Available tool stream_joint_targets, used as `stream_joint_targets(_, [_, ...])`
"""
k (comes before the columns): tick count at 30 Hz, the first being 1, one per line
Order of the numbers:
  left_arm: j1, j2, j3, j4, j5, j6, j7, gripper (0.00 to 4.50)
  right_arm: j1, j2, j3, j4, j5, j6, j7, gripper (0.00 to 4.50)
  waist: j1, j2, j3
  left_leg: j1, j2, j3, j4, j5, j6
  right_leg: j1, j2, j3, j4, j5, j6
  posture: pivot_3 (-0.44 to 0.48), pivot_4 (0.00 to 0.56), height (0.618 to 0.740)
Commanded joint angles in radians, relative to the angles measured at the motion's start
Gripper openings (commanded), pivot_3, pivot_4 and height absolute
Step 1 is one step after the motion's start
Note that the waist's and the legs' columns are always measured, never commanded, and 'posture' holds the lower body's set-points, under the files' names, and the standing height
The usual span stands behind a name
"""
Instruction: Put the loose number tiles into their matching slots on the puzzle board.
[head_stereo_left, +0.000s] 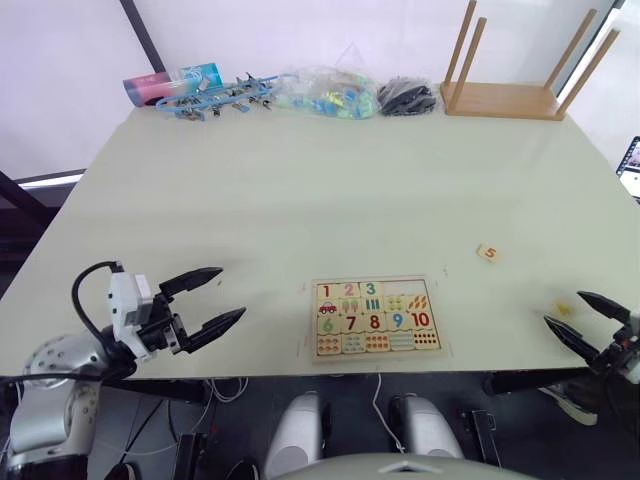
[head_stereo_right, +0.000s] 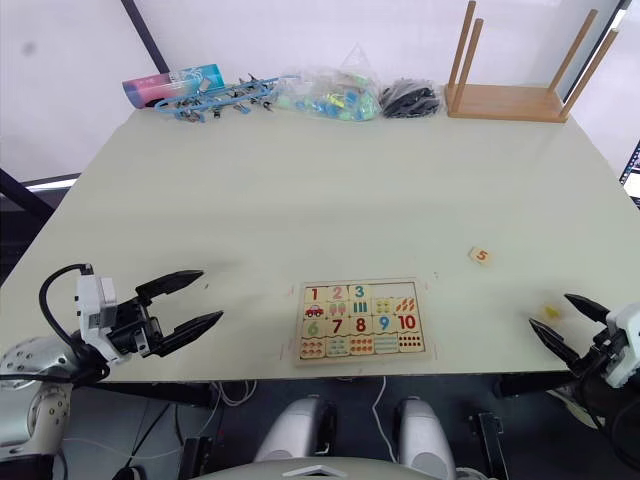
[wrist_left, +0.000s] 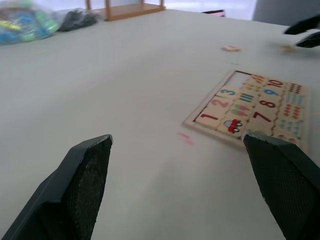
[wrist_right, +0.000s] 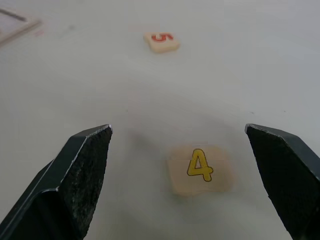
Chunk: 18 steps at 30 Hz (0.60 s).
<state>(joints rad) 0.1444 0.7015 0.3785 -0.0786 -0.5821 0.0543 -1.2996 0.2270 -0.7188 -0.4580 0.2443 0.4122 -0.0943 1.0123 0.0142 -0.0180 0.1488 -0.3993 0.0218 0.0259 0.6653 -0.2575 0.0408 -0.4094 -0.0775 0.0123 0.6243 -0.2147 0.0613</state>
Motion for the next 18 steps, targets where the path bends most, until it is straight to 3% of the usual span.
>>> stream_joint_targets(1, [-0.041,0.036,-0.011,0.024,-0.033,-0.004,-0.077,4.43,-0.023,-0.021,-0.003,0.004,-0.014,0.051,-0.04,4.5,0.0,0.0,0.0,0.0,0.0,0.0,0.0,0.0,0.0,0.0,0.0,0.0,0.0,0.0,0.0,0.0,0.15,0.74])
stream_joint_targets(9, [-0.122,0.076,-0.056,0.076,-0.033,-0.009,-0.204,4.43,-0.078,-0.045,0.017,0.054,-0.011,0.146,-0.033,4.5,-0.001,-0.001,0.0,0.0,0.0,0.0,-0.001,0.0,0.0,0.0,0.001,0.0,-0.001,0.0,0.0,0.0,0.15,0.74])
stream_joint_targets(18, [-0.181,0.093,-0.088,0.115,-0.035,-0.024,-0.308,4.43,-0.083,-0.076,0.066,0.134,-0.008,0.139,0.123,4.5,-0.001,-0.003,0.0,0.0,0.001,-0.001,0.0,0.0,0.001,0.0,0.004,0.0,-0.001,0.0,0.0,0.0,0.15,0.74])
